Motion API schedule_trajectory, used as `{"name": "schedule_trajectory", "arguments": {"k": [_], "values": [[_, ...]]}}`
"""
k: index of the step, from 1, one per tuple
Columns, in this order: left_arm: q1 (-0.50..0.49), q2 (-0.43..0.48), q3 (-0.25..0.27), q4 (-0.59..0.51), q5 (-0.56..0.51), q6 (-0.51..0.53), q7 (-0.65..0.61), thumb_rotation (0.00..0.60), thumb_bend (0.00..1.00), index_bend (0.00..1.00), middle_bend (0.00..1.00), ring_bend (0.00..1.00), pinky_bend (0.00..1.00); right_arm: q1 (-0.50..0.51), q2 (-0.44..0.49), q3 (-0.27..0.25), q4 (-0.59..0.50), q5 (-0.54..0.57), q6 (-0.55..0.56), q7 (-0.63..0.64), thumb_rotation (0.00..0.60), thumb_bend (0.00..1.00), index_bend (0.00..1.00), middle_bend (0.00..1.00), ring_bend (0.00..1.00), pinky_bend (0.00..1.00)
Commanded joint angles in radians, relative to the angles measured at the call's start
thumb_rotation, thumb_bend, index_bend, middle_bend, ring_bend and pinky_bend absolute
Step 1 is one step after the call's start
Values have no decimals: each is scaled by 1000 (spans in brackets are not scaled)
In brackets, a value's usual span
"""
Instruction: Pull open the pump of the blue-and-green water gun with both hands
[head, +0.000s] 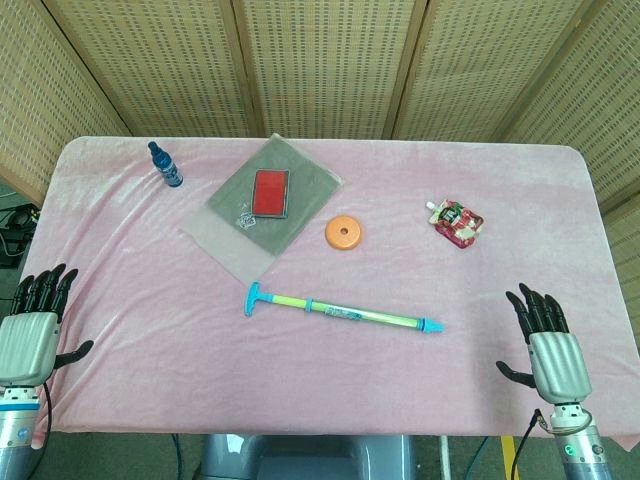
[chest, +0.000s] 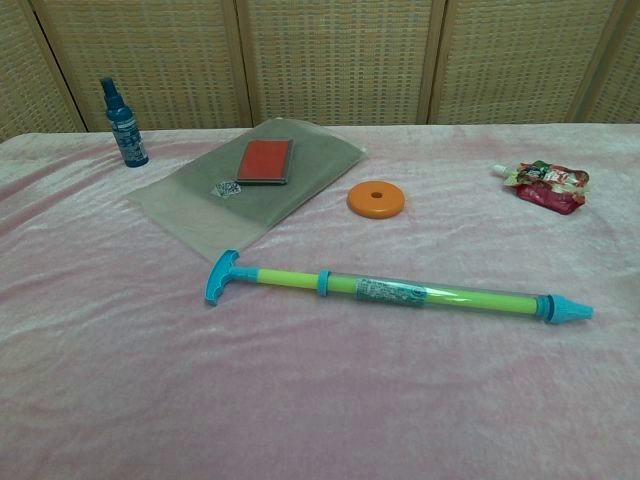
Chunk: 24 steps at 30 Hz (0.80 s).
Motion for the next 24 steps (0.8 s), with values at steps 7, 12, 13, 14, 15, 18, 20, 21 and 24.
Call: {"name": "schedule_trajectory", "arguments": {"k": [7, 12, 13, 14, 15, 18, 20, 21, 24], "values": [[-1, -3, 2, 1, 3, -1, 7, 600, 0, 0, 0, 0, 0, -2, 5, 1, -3, -3, 6, 7, 600, 126, 0, 0, 0, 0], [-4, -6, 1, 3, 3, -5, 8, 600, 0, 0, 0, 0, 0, -3, 7, 1, -8, -6, 8, 9, 600, 126, 0, 0, 0, 0], [-4, -7, 1, 3, 2, -6, 9, 600, 0, 0, 0, 0, 0, -3, 7, 1, -8, -6, 8, 10, 600, 126, 0, 0, 0, 0], [-4, -7, 1, 3, 1, -7, 9, 600, 0, 0, 0, 0, 0, -3, 8, 1, -9, -6, 8, 11, 600, 126, 0, 0, 0, 0], [-5, -7, 1, 3, 0, -7, 10, 600, 0, 0, 0, 0, 0, -3, 9, 1, -9, -6, 8, 11, 600, 126, 0, 0, 0, 0], [-4, -6, 0, 1, 2, -4, 10, 600, 0, 0, 0, 0, 0, -4, 11, 2, -10, -7, 10, 13, 600, 126, 0, 0, 0, 0], [-4, -5, 0, -1, 8, 0, 7, 600, 0, 0, 0, 0, 0, -5, 14, 1, -13, -8, 12, 16, 600, 126, 0, 0, 0, 0], [-3, -6, 0, -1, 10, 1, 6, 600, 0, 0, 0, 0, 0, -5, 15, 1, -14, -9, 12, 17, 600, 126, 0, 0, 0, 0], [-5, -9, 2, 3, 18, 1, 6, 600, 0, 0, 0, 0, 0, -7, 20, 2, -18, -11, 17, 25, 600, 126, 0, 0, 0, 0]]}}
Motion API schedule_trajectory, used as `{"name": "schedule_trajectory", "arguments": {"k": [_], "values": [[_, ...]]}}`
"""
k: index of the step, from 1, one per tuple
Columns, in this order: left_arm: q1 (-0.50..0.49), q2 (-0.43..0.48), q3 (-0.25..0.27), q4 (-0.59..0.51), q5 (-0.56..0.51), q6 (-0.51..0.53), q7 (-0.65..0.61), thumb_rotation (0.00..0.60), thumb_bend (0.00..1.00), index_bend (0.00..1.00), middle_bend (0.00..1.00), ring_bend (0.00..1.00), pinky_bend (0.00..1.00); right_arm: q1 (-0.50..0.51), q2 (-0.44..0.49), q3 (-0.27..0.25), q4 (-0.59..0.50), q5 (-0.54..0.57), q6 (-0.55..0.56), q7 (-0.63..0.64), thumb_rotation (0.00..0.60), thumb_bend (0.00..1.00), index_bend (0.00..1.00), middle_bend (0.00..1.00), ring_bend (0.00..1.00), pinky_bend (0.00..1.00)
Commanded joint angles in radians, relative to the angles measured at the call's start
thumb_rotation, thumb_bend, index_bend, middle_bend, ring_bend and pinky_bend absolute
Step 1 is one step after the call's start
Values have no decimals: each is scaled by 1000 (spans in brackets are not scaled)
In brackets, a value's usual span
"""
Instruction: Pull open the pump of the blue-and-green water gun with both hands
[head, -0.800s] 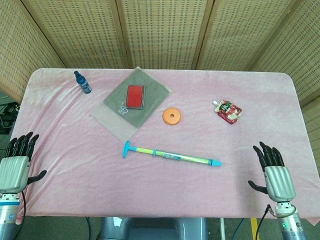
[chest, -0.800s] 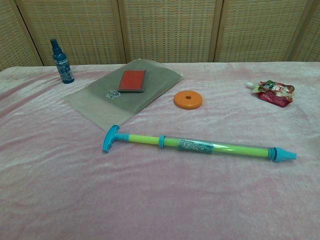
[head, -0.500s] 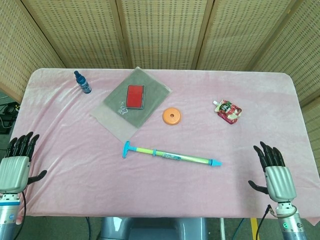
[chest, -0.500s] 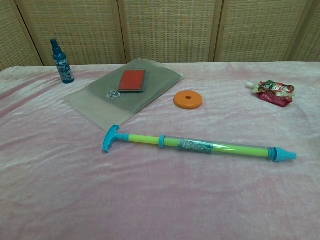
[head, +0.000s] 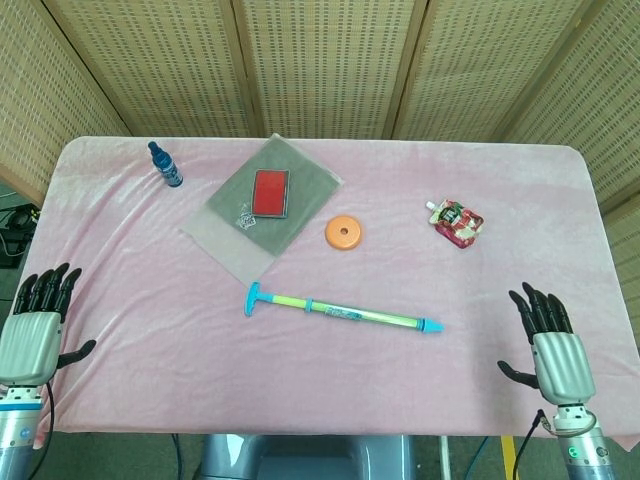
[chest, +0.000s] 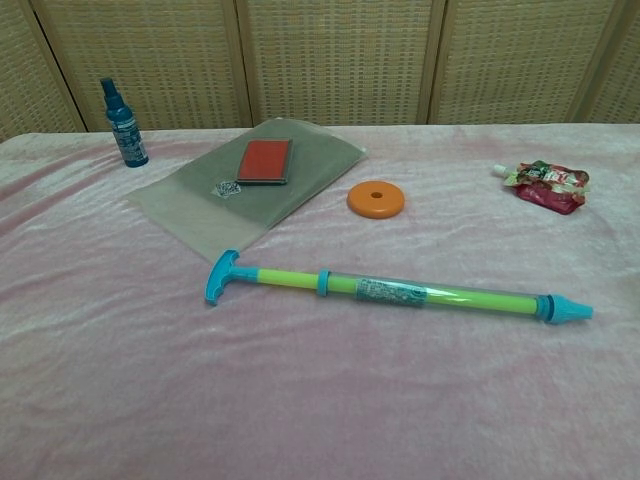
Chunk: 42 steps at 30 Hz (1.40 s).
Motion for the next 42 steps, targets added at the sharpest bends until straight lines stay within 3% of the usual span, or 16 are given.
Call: {"name": "schedule_trajectory", "arguments": {"k": [1, 9, 11, 13, 15, 18, 23, 27, 32, 35, 42], "values": [[-3, -4, 0, 2, 4, -3, 2, 600, 0, 0, 0, 0, 0, -2, 5, 1, -5, -1, 3, 7, 600, 126, 0, 0, 0, 0], [-59, -20, -29, -36, -5, -55, 70, 600, 3, 0, 0, 0, 0, -2, 20, 9, -8, 14, 0, 38, 600, 126, 0, 0, 0, 0], [-85, -27, -46, -46, -21, -79, 116, 600, 10, 0, 37, 51, 61, -2, 22, 11, -5, 16, 0, 40, 600, 126, 0, 0, 0, 0], [-117, -46, -65, -50, -45, -109, 161, 600, 21, 0, 202, 229, 223, -1, 23, 12, -3, 15, 0, 41, 600, 126, 0, 0, 0, 0], [-185, -89, -88, -38, -99, -199, 222, 600, 28, 6, 442, 449, 422, -1, 25, 13, -4, 13, 2, 48, 600, 126, 0, 0, 0, 0], [-230, -123, -109, -31, -152, -248, 258, 600, 75, 94, 649, 616, 592, 0, 26, 13, -2, 13, 0, 54, 600, 126, 0, 0, 0, 0], [-332, -217, -153, 7, -264, -329, 336, 600, 118, 237, 826, 764, 719, 2, 28, 17, 5, 23, -7, 70, 600, 127, 0, 0, 0, 0], [-401, -284, -180, 49, -351, -365, 396, 600, 199, 291, 868, 801, 745, 4, 30, 21, 9, 31, -12, 83, 600, 126, 0, 0, 0, 0], [-489, -346, -207, 78, -477, -407, 470, 600, 204, 320, 880, 809, 753, 5, 34, 27, 15, 43, -16, 103, 600, 126, 0, 0, 0, 0], [-530, -374, -214, 86, -530, -420, 502, 600, 207, 324, 880, 809, 753, 5, 36, 30, 17, 48, -18, 112, 600, 126, 0, 0, 0, 0], [-652, -495, -208, 185, -675, -429, 595, 600, 284, 435, 880, 809, 754, 4, 44, 32, 15, 49, -16, 133, 600, 126, 0, 0, 0, 0]]}}
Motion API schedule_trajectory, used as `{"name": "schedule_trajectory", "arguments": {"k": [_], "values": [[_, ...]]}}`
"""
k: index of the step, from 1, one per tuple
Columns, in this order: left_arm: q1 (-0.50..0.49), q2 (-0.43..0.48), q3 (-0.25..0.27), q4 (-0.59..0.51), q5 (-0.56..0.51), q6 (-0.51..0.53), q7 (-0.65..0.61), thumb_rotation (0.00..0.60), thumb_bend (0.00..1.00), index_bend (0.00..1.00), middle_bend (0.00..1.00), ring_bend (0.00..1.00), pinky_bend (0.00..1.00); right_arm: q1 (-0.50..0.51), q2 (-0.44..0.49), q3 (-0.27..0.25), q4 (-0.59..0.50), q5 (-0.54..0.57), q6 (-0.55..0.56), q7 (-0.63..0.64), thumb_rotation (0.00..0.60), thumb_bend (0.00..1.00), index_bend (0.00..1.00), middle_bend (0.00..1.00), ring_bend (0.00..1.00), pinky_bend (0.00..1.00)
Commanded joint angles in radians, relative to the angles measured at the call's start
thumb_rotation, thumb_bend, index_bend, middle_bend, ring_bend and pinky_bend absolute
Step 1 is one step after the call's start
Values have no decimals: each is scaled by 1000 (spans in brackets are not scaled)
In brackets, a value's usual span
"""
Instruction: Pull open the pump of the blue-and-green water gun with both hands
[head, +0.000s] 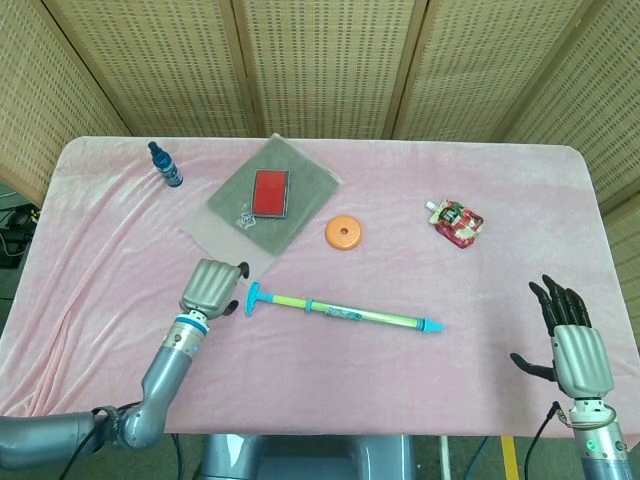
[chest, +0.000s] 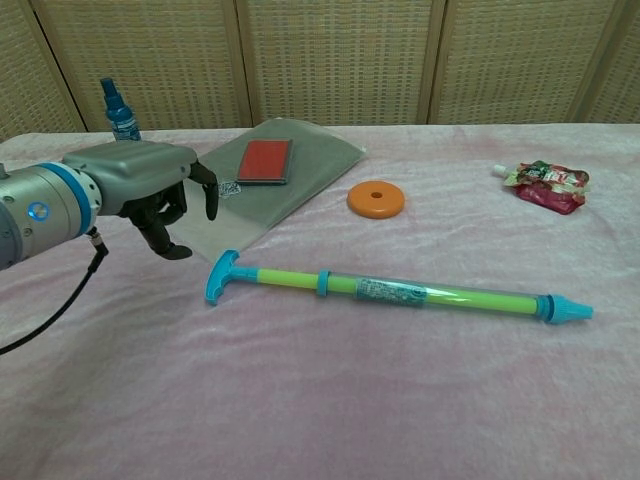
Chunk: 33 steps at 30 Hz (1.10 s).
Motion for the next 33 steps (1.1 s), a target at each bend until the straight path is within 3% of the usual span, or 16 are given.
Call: {"name": "schedule_trajectory", "arguments": {"k": [1, 12, 18, 33], "values": [[-64, -64, 1, 59, -70, -3, 39, 600, 287, 446, 880, 809, 754, 0, 2, 1, 0, 3, -2, 5, 600, 126, 0, 0, 0, 0], [-138, -138, 12, 144, -134, -9, 51, 600, 366, 456, 880, 809, 754, 3, 3, 1, 4, 7, -11, 19, 600, 127, 0, 0, 0, 0], [-175, -173, 24, 188, -173, -16, 74, 600, 364, 410, 880, 809, 753, 3, 5, 4, 4, 11, -11, 31, 600, 126, 0, 0, 0, 0], [-253, -267, 48, 303, -252, -7, 114, 600, 356, 413, 880, 809, 754, 2, 17, 8, 1, 16, -13, 67, 600, 125, 0, 0, 0, 0]]}}
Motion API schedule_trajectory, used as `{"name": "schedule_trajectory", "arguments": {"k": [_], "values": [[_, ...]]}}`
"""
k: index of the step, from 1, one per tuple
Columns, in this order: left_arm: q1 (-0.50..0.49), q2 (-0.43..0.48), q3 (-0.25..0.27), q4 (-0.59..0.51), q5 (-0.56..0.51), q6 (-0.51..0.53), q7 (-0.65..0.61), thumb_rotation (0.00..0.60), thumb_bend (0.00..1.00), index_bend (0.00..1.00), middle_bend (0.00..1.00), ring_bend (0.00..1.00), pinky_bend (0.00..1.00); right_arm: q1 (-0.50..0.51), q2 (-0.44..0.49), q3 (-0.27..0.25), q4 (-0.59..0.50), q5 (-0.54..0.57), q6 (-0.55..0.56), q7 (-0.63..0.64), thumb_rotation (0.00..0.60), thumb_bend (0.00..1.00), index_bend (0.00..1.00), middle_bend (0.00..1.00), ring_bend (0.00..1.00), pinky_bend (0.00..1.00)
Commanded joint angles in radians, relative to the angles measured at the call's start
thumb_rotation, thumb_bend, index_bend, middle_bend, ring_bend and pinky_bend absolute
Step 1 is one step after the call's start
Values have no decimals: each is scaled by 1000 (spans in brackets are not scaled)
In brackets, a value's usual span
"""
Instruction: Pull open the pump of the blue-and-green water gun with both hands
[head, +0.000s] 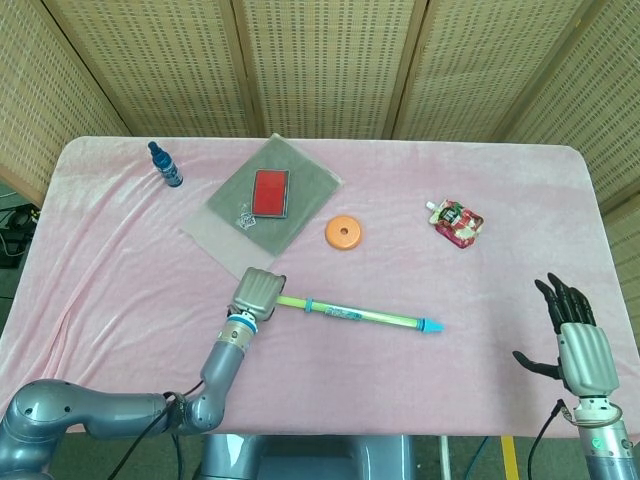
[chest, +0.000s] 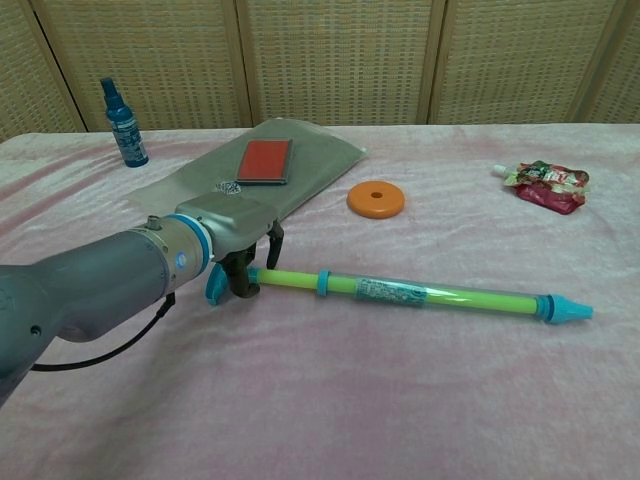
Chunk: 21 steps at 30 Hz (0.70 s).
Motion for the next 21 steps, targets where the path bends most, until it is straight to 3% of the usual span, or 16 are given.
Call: {"name": "schedule_trajectory", "arguments": {"k": [1, 6, 8, 12, 21], "values": [[-14, -19, 11, 26, -14, 6, 13, 600, 356, 415, 880, 809, 754, 0, 2, 0, 0, 1, -1, 5, 600, 125, 0, 0, 0, 0], [-25, -48, 22, 64, -7, 21, 17, 600, 357, 470, 880, 809, 754, -1, 3, 0, 0, -2, 2, 9, 600, 125, 0, 0, 0, 0], [-27, -59, 28, 77, -1, 29, 17, 600, 369, 559, 884, 813, 759, -1, 3, 0, 0, -3, 3, 9, 600, 126, 0, 0, 0, 0], [-19, -60, 33, 74, 20, 42, -2, 600, 495, 746, 896, 823, 769, -1, 2, -1, 1, -7, 4, 6, 600, 126, 0, 0, 0, 0], [33, 48, 21, -86, 75, 118, -68, 600, 595, 820, 914, 839, 780, 1, -2, -11, -5, -20, 0, -10, 600, 126, 9, 0, 0, 0]]}}
